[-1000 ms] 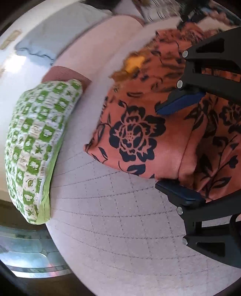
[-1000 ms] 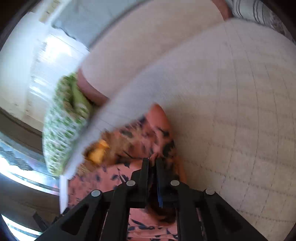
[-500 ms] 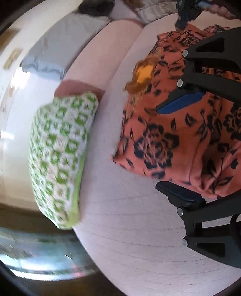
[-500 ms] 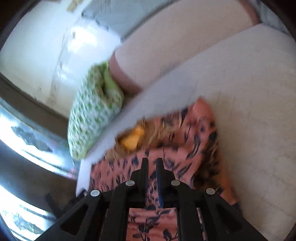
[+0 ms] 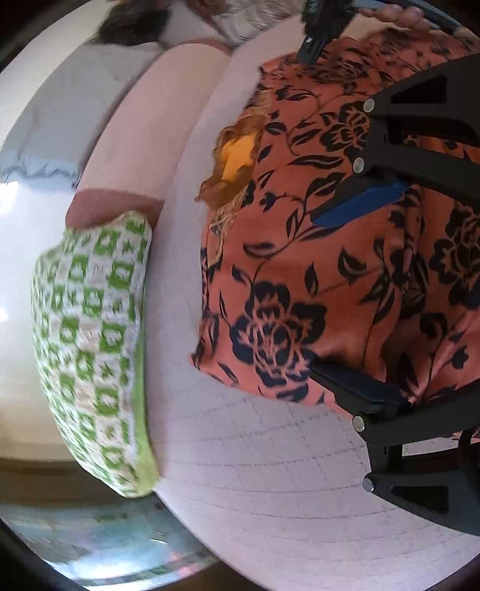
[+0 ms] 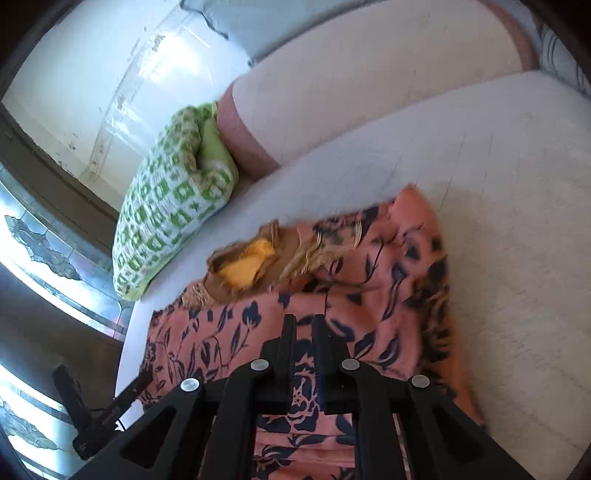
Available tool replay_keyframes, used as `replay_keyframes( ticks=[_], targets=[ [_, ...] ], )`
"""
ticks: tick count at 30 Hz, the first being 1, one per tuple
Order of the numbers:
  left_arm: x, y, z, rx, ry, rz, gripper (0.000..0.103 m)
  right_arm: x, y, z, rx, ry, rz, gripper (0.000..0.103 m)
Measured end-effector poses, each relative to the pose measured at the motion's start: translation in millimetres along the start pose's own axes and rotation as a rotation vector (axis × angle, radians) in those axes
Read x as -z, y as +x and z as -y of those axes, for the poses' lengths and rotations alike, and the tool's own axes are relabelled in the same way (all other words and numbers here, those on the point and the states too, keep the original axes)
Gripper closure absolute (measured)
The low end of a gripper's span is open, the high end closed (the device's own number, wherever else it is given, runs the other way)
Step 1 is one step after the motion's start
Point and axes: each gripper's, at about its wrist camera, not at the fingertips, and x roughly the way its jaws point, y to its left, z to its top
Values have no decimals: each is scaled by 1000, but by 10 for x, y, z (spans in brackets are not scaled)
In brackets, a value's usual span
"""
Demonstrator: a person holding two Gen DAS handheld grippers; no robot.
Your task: Fold small clothes
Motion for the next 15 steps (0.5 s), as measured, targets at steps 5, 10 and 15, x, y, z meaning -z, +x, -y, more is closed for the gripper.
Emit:
replay_keyframes(
  ticks=[5, 10, 15],
  targets=[
    [41, 253, 52, -116, 75, -82, 23, -56, 211, 290, 23, 76, -8, 95],
    [-17, 106, -69, -42, -9, -32, 23, -57, 83, 134, -70, 68, -31, 92],
    [7, 68, 14, -30, 27, -34, 23, 141, 149, -178, -181, 9, -169, 92]
  ],
)
